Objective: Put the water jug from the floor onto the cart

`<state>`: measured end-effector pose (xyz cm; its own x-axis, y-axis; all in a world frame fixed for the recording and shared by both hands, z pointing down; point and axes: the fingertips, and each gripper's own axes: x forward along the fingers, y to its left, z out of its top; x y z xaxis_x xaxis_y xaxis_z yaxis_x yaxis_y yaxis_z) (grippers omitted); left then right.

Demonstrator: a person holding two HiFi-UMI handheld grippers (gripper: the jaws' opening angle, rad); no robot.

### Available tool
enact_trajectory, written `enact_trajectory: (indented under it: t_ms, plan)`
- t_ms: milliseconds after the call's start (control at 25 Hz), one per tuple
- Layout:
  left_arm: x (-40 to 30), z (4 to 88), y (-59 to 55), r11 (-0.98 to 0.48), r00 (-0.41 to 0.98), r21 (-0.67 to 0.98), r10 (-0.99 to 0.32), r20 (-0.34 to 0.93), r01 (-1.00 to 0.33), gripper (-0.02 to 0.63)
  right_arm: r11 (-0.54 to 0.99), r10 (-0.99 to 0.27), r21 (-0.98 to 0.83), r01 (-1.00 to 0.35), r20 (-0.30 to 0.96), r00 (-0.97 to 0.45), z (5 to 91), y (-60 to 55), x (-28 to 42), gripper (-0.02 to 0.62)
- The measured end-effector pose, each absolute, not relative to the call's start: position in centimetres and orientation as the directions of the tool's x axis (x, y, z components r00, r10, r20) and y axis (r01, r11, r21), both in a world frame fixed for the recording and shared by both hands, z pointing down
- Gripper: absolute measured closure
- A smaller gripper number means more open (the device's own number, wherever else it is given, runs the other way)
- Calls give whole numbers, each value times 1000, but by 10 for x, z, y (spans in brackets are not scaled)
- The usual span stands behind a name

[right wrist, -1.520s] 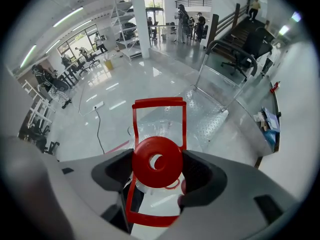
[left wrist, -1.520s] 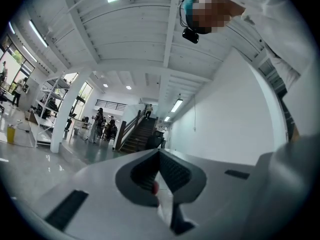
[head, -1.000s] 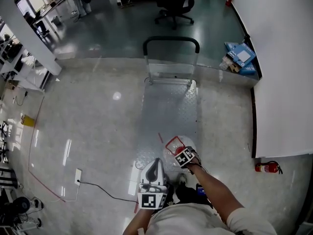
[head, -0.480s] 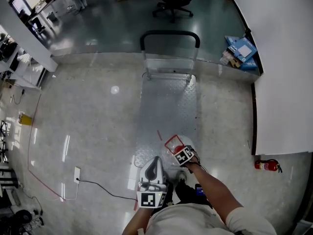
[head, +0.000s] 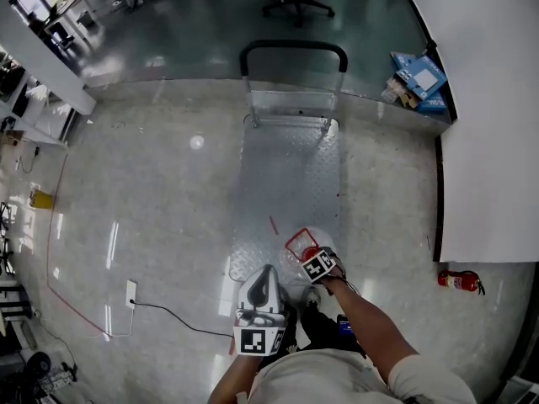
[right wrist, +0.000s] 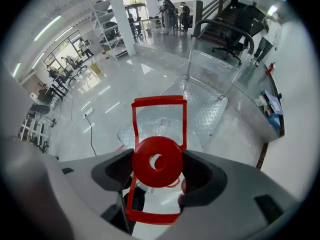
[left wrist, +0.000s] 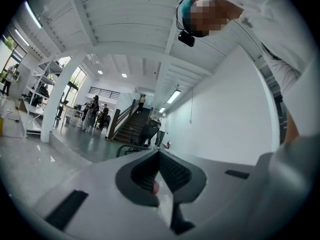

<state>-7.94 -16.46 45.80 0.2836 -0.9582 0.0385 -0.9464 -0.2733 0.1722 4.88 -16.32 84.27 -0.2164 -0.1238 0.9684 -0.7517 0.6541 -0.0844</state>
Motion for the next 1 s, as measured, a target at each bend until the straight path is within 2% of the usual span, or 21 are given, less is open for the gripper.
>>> enact_trajectory:
  t_ms: [1000]
  plan:
    - [-84, 462, -171, -285, 295, 182, -955, 33, -941, 607, 680, -131, -58, -731, 971, -200, 846, -156, 44, 293]
